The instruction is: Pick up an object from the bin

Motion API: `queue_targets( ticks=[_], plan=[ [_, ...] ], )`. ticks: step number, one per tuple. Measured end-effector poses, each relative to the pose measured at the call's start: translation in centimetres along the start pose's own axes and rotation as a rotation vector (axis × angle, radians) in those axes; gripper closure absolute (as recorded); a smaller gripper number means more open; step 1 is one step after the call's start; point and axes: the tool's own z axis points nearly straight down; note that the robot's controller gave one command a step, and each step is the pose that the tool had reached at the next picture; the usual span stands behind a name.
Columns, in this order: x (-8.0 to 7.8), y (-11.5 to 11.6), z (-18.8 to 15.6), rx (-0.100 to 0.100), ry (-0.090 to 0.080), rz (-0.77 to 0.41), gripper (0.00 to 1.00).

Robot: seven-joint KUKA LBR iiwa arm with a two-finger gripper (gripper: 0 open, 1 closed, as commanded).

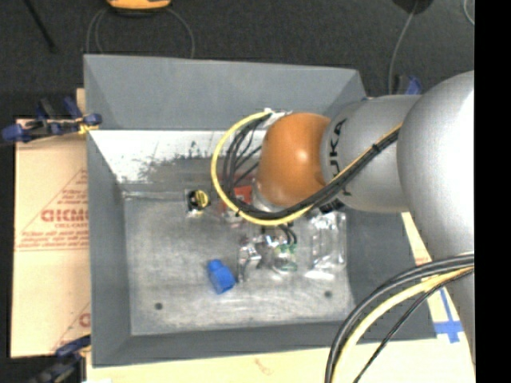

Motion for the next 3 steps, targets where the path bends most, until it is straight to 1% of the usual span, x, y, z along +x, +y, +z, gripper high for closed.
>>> queue_targets(
  ticks=[1, 2, 3],
  plan=[
    [4.7, 0.0, -0.2, 0.002, -0.005, 0.121, 0.00],
    [3.9, 7.7, 0.0, 0.004, 0.005, -0.131, 0.00],
    [3.3, 3.1, 0.0, 0.000, 0.003, -0.120, 0.00]
  ],
)
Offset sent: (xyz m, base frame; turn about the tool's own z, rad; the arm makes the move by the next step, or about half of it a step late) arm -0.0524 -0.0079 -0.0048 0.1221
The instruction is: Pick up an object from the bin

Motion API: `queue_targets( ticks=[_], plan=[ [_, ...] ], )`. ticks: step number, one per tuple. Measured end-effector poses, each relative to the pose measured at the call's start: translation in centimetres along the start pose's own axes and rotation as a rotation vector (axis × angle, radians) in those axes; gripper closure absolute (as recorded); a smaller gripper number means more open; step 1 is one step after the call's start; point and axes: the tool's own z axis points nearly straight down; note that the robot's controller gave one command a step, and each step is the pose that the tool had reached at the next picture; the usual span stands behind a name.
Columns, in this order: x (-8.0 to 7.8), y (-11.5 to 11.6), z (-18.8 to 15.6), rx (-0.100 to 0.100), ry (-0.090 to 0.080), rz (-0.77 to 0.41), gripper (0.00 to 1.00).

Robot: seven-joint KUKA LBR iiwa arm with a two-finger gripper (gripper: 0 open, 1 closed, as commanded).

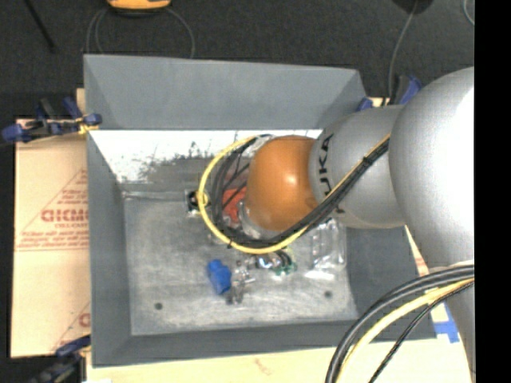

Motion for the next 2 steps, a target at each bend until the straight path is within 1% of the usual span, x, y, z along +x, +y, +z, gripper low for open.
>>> queue_targets(
  ticks=[1, 2],
  plan=[
    [0.49, 3.11, 0.00, 0.004, 0.004, -0.134, 0.00],
    [0.47, 3.19, -0.13, 0.002, 0.006, -0.131, 1.00]
  ],
)
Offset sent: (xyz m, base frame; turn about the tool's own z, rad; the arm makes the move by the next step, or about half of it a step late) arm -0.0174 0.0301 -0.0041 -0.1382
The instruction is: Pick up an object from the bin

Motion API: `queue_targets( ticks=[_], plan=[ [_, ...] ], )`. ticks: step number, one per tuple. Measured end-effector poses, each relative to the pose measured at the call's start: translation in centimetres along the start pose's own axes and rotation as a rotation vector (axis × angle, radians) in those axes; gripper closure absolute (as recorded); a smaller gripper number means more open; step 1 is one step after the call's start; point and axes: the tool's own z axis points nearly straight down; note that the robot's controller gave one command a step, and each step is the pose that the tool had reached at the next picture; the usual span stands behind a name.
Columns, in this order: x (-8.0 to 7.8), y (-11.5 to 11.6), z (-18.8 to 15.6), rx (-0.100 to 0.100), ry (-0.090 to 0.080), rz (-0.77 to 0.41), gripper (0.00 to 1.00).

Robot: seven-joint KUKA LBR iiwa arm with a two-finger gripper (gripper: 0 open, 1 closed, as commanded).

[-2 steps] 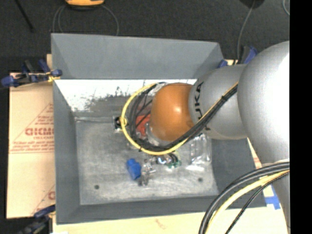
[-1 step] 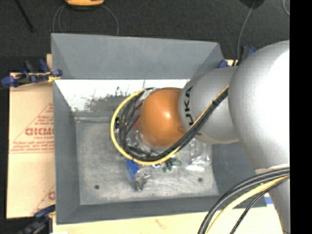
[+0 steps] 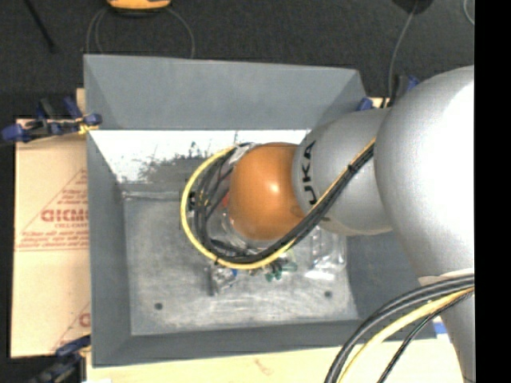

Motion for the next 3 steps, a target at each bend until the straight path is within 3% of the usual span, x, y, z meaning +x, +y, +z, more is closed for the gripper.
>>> queue_targets(
  ticks=[1, 2, 3],
  plan=[
    [-1.9, 9.4, -3.0, -0.005, 0.006, 0.191, 1.00],
    [-7.0, 3.7, -3.8, 0.001, 0.005, 0.024, 1.00],
    [-6.8, 3.9, -3.7, -0.001, 0.008, 0.023, 0.00]
  ],
)
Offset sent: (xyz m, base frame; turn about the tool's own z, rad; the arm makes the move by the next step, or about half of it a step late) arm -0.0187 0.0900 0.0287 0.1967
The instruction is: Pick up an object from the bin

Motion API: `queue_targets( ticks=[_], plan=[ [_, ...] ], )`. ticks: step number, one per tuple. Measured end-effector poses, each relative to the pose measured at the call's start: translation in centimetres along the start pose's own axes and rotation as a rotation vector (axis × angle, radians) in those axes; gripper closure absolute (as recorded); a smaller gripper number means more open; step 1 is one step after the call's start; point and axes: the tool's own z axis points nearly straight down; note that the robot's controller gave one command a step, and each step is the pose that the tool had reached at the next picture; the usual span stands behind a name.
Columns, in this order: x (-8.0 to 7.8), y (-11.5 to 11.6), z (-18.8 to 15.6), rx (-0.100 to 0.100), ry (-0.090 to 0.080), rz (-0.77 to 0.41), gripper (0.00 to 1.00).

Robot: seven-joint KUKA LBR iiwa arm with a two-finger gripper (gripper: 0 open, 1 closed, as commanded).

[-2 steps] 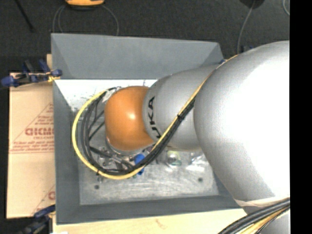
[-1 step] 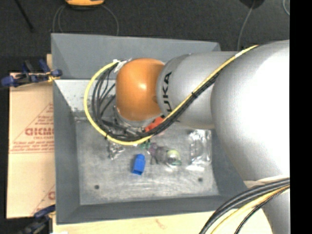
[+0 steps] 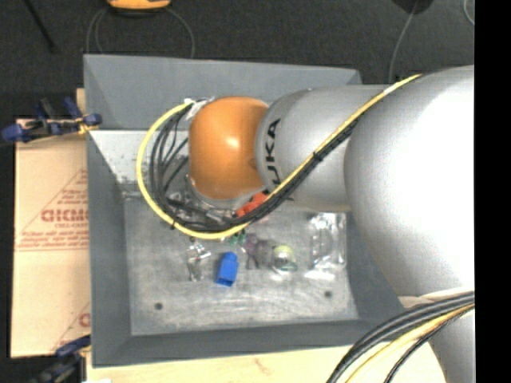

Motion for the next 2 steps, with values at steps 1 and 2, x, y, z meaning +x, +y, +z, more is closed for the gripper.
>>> queue_targets(
  ticks=[1, 2],
  plan=[
    [3.2, -3.9, 3.9, -0.006, -0.009, 0.331, 0.00],
    [8.3, -11.1, 3.7, 0.002, -0.010, 0.145, 0.00]
  ],
)
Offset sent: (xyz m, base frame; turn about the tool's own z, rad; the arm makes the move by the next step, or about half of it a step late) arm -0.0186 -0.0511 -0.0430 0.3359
